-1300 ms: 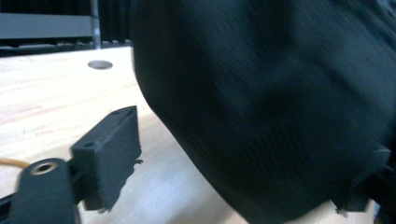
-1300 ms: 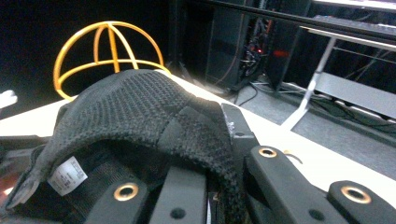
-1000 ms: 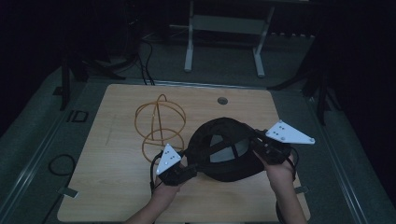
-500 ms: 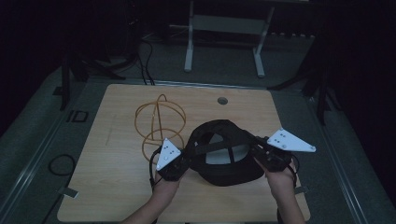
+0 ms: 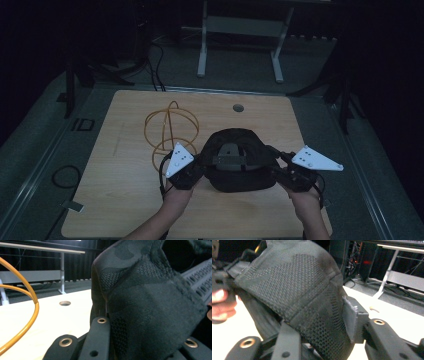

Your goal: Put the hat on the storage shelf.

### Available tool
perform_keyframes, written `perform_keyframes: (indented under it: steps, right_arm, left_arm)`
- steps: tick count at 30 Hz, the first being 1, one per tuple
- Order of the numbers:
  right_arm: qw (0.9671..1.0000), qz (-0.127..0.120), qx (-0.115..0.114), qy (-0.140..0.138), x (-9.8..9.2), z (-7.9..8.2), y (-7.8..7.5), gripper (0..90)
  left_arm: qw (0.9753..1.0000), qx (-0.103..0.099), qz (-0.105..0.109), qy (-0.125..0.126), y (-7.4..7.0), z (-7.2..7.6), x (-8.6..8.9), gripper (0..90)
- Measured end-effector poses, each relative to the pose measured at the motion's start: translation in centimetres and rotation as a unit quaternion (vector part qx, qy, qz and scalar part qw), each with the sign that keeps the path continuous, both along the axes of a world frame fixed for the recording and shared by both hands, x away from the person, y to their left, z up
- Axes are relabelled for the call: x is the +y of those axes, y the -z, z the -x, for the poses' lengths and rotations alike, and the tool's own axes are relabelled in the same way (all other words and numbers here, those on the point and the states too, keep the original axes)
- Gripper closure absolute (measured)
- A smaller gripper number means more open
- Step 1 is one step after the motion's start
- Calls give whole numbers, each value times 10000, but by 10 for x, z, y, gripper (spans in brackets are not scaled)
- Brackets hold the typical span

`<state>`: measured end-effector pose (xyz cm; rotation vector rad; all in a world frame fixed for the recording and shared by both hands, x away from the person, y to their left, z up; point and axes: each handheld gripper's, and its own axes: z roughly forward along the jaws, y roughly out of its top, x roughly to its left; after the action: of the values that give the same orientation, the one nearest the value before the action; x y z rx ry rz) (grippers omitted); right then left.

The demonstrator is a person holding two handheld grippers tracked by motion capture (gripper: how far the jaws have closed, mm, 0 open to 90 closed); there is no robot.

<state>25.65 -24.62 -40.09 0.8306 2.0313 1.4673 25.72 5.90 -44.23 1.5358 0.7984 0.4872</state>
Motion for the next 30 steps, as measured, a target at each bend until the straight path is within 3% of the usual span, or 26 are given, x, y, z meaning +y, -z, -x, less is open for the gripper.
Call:
perform_keyframes:
  steps: [7,23,27,30]
  right_arm:
    - [9997,77,208,-95,-4,6,10,492]
    - [9957,228,491,-757,-22,32,31,352]
    - [9942,171,526,-921,-34,38,34,352]
    - [9939,212,464,-979,-46,43,33,357]
  left_arm:
    - [9998,116,123,86,-7,0,-3,888]
    - [9997,-102,50,199,-23,3,-12,887]
    - [9993,-146,142,308,-25,1,-8,887]
    - [9989,-258,80,392,-24,1,-5,887]
